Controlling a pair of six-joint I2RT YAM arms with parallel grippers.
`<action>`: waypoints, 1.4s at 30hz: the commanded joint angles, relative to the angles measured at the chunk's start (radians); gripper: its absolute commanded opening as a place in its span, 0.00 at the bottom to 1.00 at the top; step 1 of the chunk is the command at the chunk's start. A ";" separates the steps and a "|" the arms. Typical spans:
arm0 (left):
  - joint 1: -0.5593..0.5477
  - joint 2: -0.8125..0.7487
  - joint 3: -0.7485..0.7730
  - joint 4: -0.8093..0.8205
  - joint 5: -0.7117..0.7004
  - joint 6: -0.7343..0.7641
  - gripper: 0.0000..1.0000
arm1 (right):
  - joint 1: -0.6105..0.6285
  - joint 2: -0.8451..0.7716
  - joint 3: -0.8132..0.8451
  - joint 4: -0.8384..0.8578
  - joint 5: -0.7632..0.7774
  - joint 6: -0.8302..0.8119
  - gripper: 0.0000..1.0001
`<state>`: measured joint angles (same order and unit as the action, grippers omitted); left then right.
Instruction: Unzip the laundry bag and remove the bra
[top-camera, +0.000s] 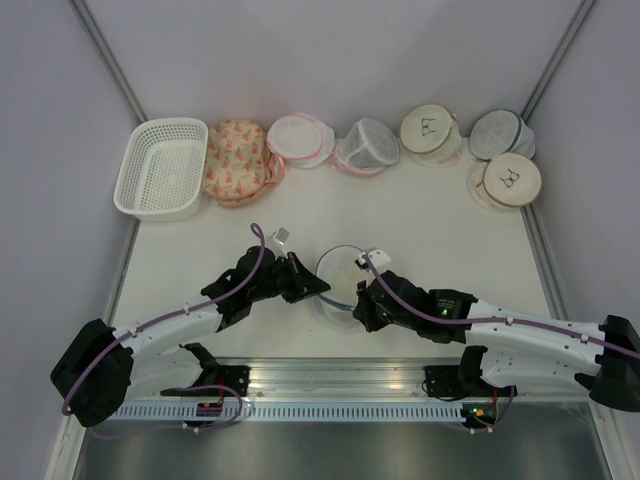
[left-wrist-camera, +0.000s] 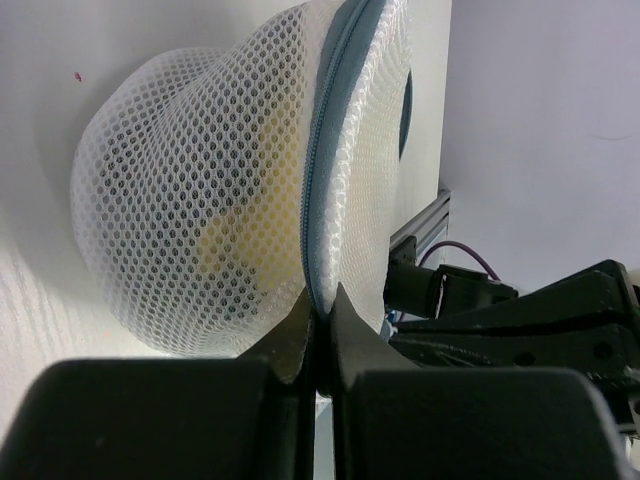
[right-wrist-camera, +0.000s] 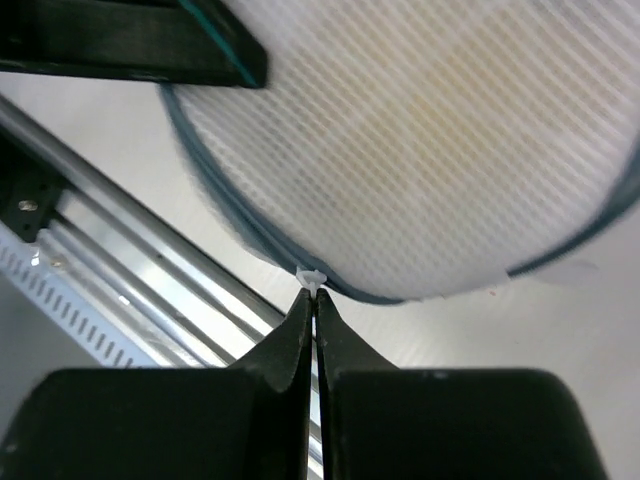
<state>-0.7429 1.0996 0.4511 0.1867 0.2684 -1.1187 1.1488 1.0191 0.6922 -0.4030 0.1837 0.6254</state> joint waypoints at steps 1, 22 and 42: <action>0.000 -0.026 -0.002 -0.020 -0.023 0.002 0.02 | -0.001 0.002 0.041 -0.217 0.155 0.057 0.01; 0.000 -0.187 -0.067 -0.227 -0.220 -0.006 0.91 | -0.003 0.200 0.127 -0.451 0.502 0.238 0.00; -0.001 0.177 -0.080 0.216 -0.077 -0.036 0.86 | -0.004 0.280 0.090 -0.384 0.479 0.257 0.01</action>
<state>-0.7418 1.2404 0.3244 0.2569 0.1387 -1.1328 1.1477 1.2926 0.7895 -0.8154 0.6685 0.8696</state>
